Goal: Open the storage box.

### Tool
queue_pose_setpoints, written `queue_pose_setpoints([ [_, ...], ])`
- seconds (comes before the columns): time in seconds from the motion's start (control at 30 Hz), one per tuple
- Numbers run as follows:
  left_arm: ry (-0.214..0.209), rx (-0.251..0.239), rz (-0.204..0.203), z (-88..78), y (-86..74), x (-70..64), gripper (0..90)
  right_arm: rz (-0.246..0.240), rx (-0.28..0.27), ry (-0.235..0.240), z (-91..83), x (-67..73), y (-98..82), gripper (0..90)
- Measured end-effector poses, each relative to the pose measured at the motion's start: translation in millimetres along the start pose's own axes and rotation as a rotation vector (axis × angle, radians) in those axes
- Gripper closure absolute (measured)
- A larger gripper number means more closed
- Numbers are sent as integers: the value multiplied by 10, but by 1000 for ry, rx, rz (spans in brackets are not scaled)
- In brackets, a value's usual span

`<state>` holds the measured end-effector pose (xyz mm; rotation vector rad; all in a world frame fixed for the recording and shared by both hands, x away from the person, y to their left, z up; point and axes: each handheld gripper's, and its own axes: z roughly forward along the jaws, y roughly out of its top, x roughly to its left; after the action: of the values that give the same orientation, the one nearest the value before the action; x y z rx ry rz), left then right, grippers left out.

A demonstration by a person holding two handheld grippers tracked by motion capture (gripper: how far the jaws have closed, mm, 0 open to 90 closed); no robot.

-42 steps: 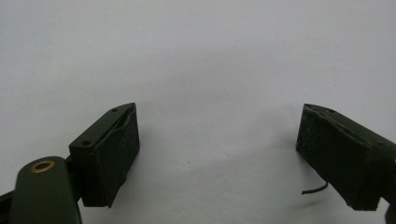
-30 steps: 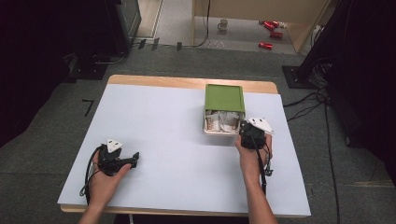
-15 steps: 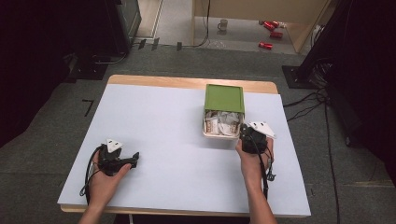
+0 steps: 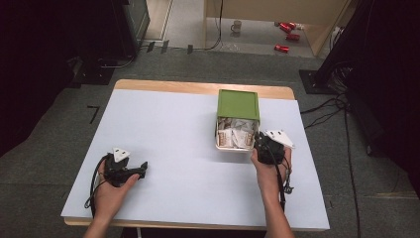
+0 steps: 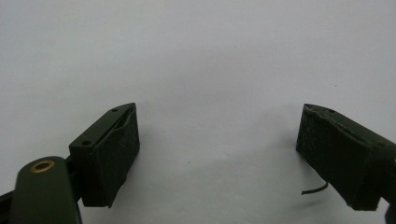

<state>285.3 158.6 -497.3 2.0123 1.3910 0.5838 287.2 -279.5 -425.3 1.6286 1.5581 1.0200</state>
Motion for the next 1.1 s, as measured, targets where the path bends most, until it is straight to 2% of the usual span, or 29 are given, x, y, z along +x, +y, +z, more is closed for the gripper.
queue_pose_setpoints([
  [0.13, 0, 0, -1, 0, 0, 1, 137, -5, 18, -31, 78, 30, 38, 866],
  [0.27, -1, 0, -1, 0, 0, 1, 137, 9, 21, -47, 82, 38, 43, 897],
  [0.43, -1, 1, -1, 0, 0, 1, 137, 31, 21, -38, 49, 27, 33, 900],
  [1.1, -1, 1, -1, 0, 1, 1, 137, 24, 18, -22, -212, 18, -92, 900],
])
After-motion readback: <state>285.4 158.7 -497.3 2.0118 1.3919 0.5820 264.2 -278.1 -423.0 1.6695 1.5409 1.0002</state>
